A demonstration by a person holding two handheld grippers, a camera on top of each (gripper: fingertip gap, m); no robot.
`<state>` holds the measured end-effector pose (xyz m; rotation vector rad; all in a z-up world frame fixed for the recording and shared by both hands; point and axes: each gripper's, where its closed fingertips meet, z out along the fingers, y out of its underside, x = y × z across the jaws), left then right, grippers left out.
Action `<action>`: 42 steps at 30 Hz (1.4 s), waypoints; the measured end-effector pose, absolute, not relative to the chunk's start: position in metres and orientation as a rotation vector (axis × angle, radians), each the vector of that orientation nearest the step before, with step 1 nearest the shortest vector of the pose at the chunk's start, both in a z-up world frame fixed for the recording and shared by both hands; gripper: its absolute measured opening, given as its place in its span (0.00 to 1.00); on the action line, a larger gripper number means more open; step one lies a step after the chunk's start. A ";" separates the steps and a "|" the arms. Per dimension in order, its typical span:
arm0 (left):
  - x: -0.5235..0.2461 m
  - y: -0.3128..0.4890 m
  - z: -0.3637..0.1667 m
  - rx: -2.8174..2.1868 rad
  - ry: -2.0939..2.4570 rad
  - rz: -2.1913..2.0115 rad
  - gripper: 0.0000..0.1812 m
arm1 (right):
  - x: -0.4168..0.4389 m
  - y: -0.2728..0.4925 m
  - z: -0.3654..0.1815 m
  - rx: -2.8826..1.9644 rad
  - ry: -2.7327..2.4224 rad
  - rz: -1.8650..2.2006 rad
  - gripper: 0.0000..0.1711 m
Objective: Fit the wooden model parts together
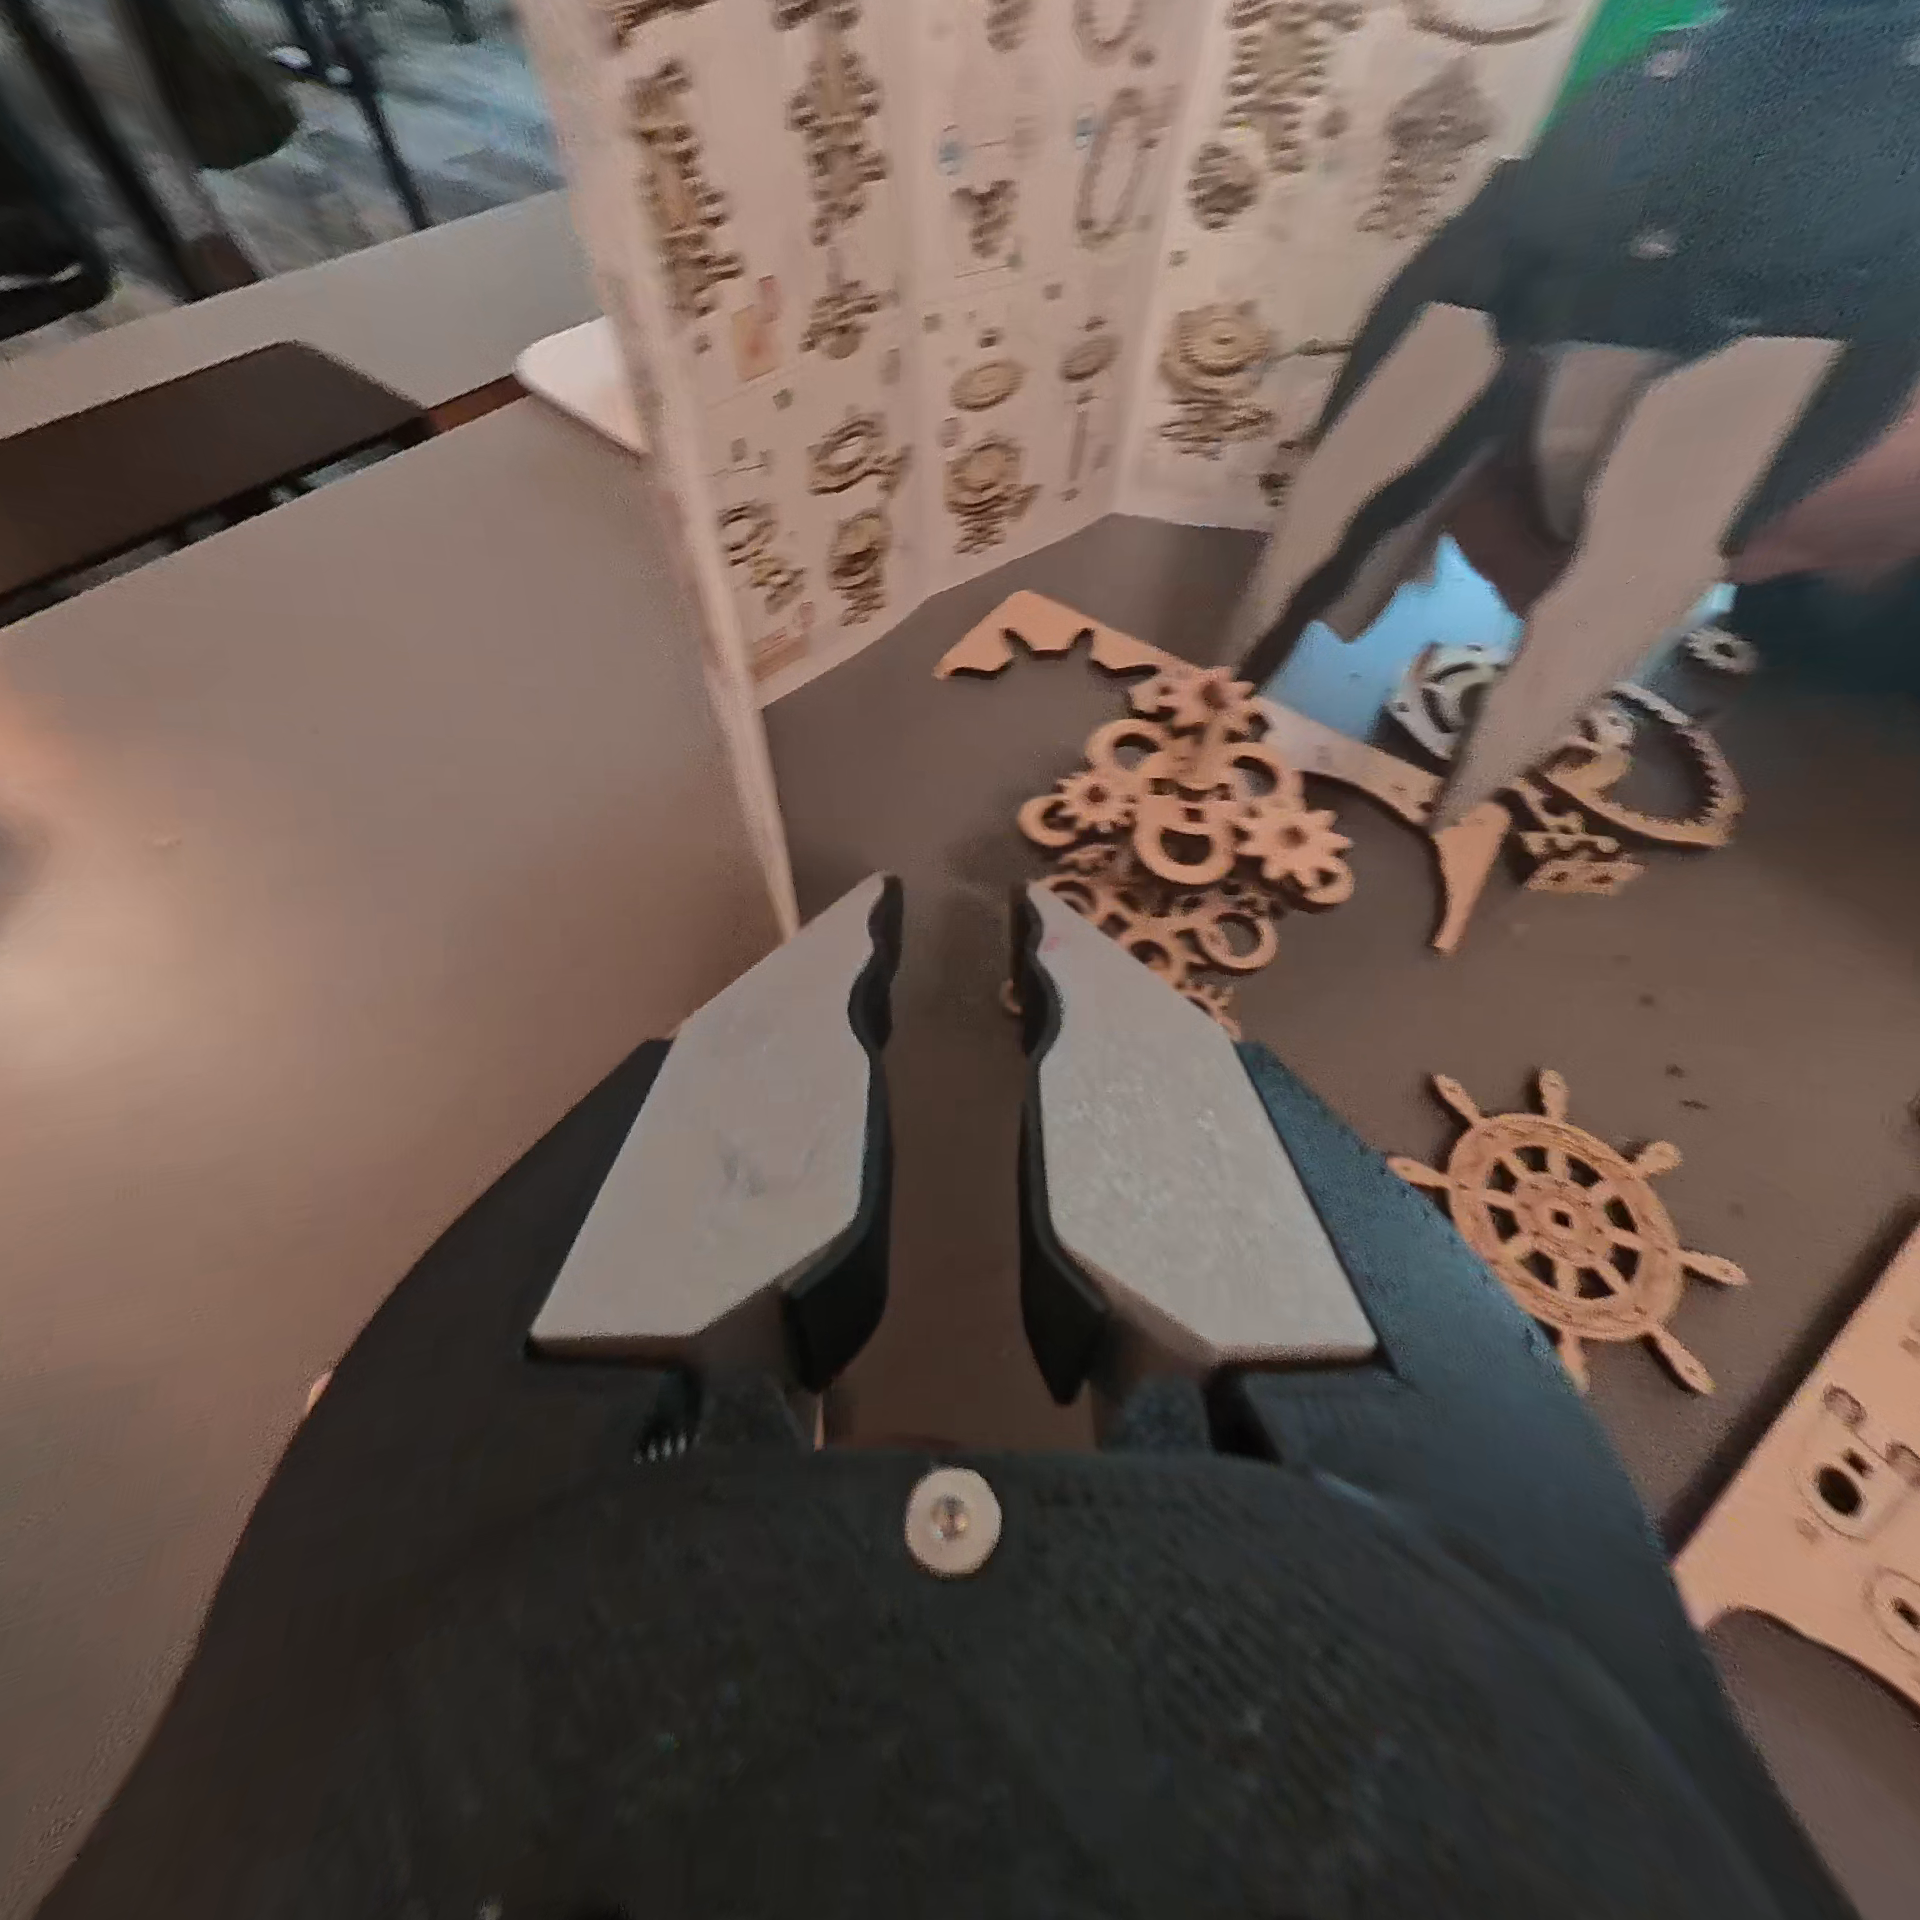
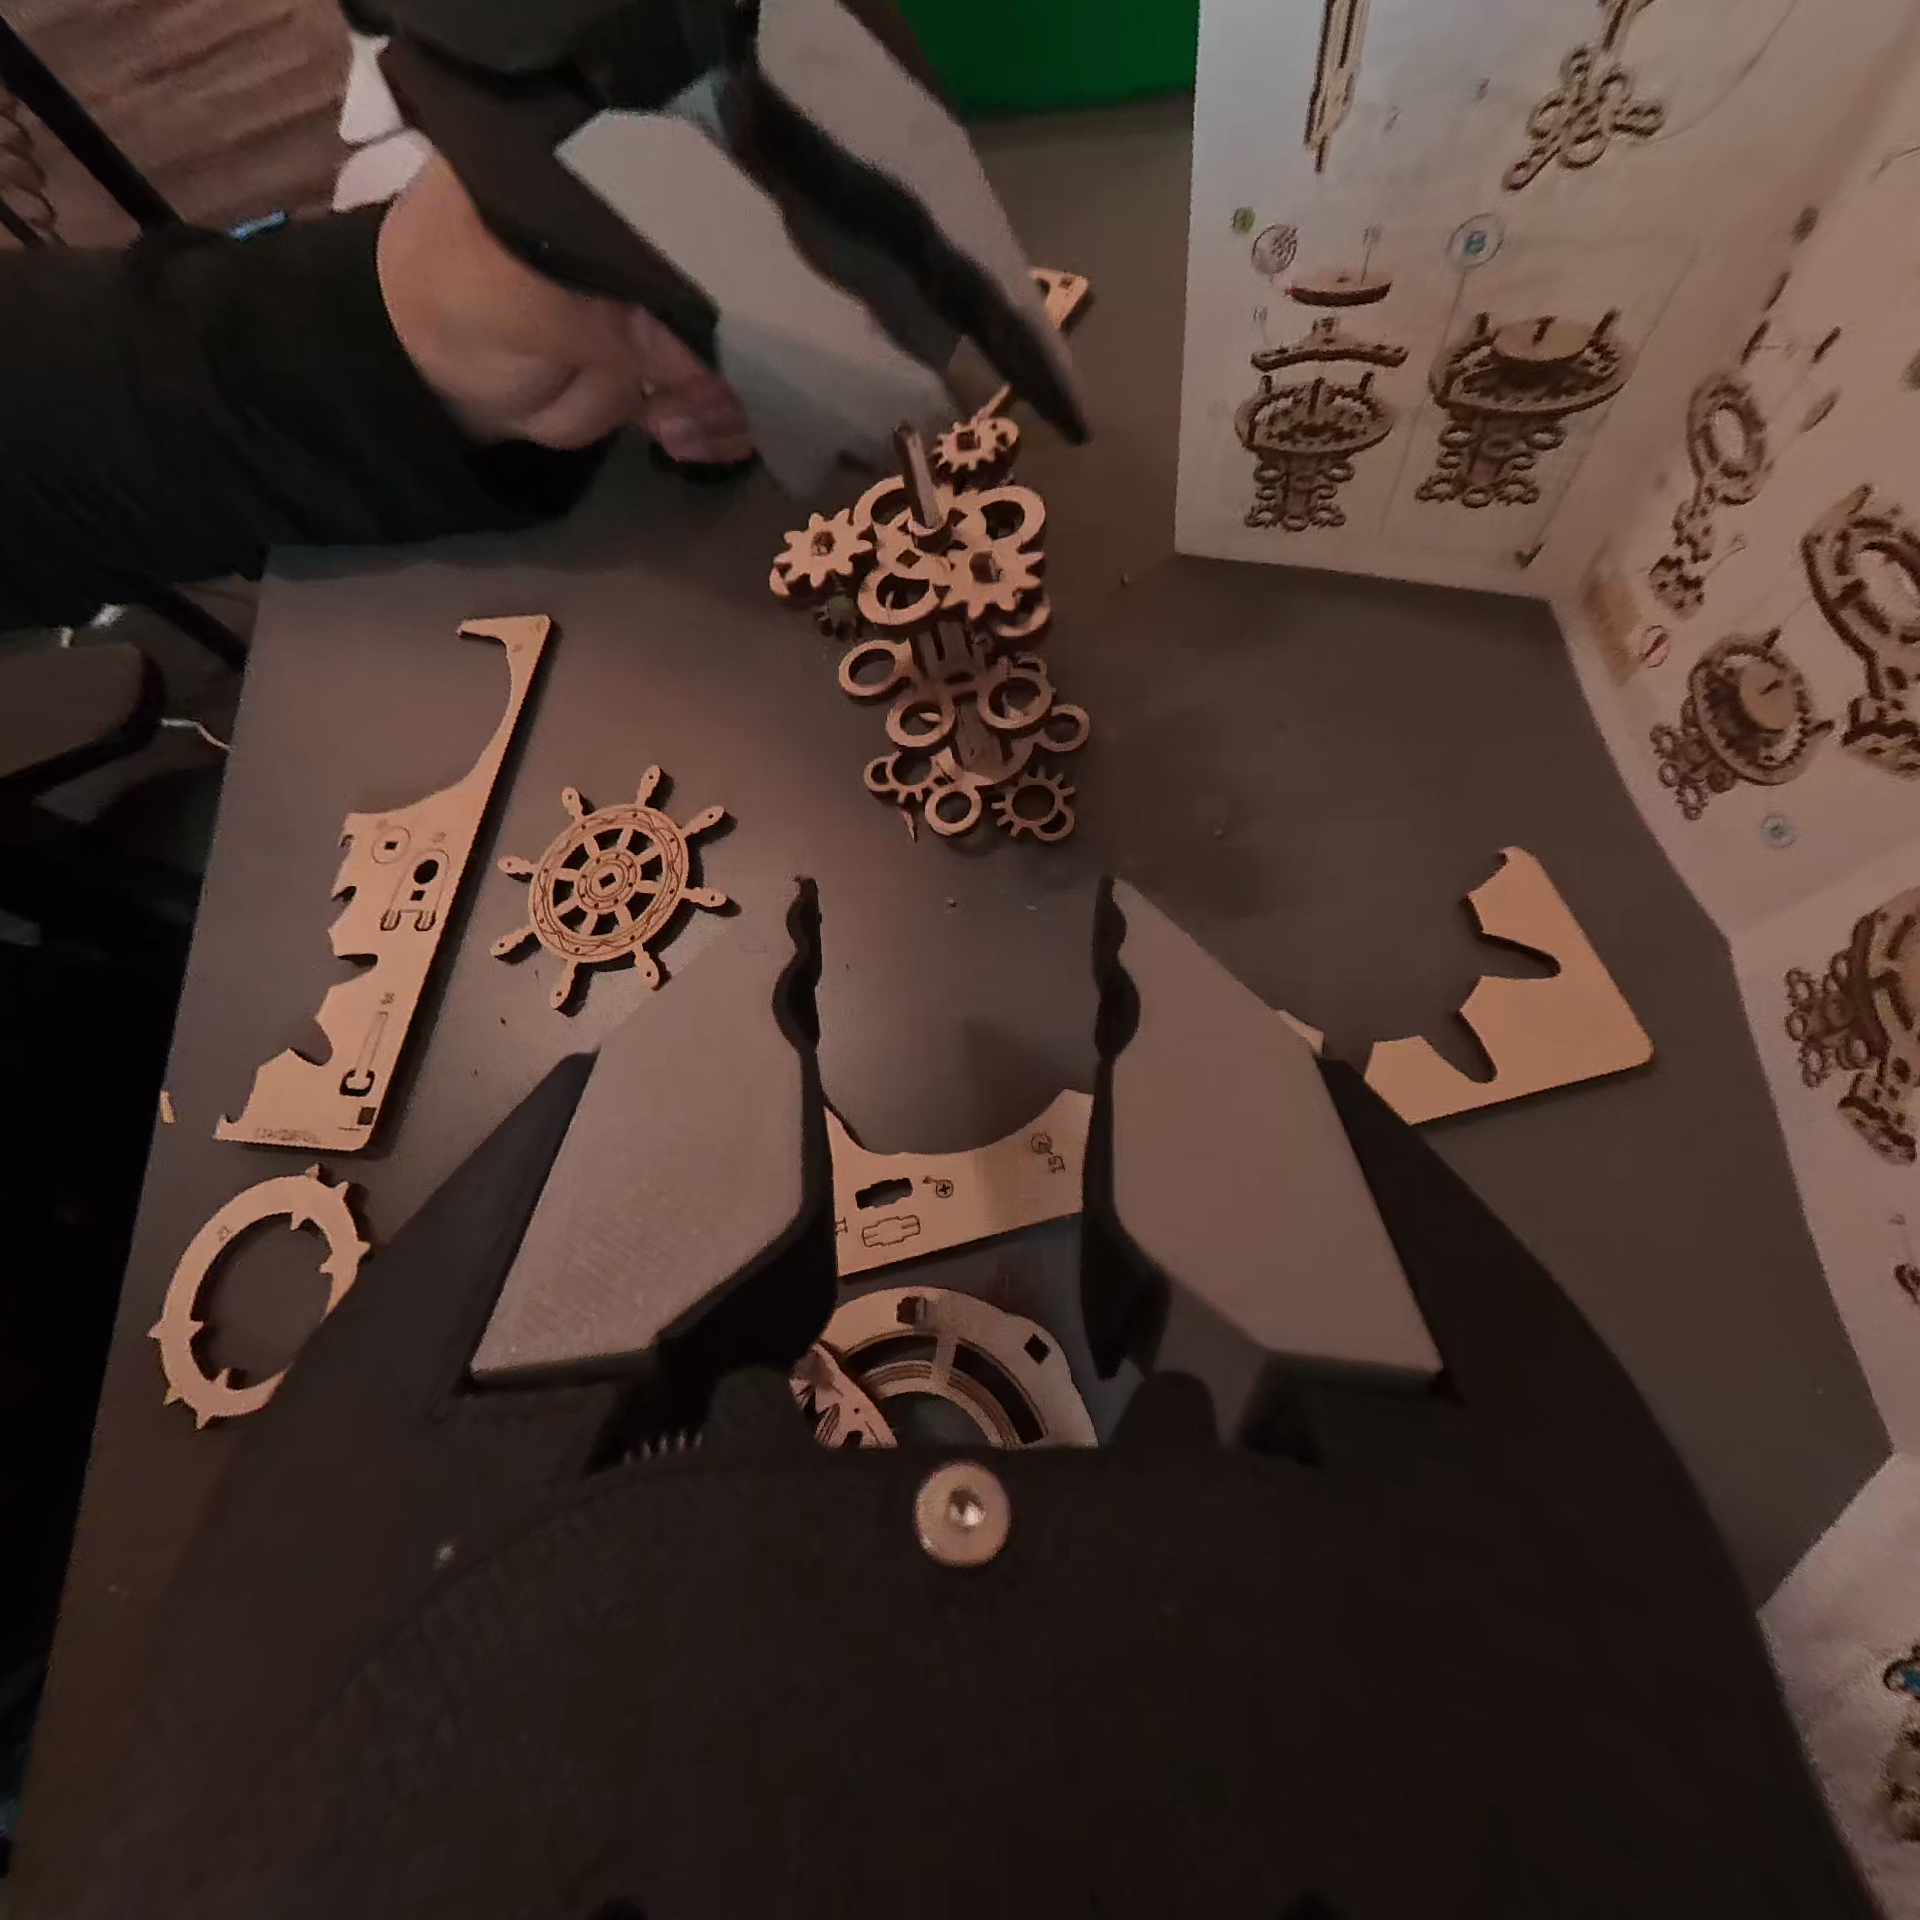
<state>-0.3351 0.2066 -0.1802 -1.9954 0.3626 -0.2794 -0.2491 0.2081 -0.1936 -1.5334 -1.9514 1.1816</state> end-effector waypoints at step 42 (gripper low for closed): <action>-0.310 0.191 -0.175 -1.953 0.554 -0.397 0.15 | -0.273 0.187 -0.175 -1.255 -1.860 1.050 0.35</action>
